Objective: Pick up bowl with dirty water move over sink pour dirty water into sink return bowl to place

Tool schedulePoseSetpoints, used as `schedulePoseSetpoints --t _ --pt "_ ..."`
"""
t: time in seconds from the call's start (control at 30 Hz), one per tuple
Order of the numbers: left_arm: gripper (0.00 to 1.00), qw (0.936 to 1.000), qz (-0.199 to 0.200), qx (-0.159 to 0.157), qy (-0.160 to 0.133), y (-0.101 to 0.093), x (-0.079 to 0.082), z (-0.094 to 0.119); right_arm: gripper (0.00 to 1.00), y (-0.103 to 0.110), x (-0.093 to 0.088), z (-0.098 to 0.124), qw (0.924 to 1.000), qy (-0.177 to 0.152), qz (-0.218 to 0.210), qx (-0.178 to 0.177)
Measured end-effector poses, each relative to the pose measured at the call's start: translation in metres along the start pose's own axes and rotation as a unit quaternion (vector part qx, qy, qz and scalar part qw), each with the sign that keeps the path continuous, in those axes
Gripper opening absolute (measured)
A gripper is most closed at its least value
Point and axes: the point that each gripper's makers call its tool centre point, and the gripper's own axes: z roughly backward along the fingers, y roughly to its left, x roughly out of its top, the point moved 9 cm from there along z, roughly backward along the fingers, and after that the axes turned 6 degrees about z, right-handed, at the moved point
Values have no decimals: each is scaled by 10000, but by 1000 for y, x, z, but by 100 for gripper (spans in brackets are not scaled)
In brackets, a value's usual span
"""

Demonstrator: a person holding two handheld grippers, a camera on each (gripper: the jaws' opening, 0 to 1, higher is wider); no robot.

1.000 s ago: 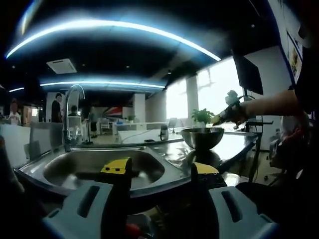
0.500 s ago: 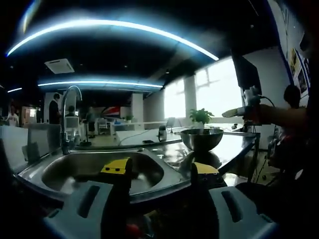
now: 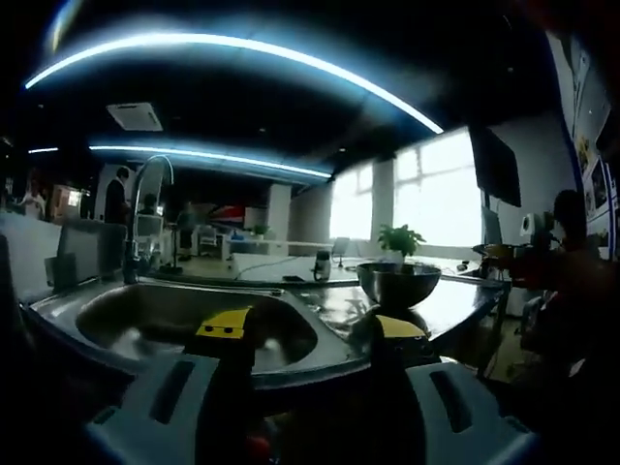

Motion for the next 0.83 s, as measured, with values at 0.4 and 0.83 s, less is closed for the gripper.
schedulePoseSetpoints --t 0.4,0.83 --pt "55 9993 -314 -191 12 -18 -13 -12 75 -5 -16 34 9987 291 286 -299" --pt "62 9982 -581 66 -100 4 11 -6 89 -29 -8 22 9974 482 289 -456"
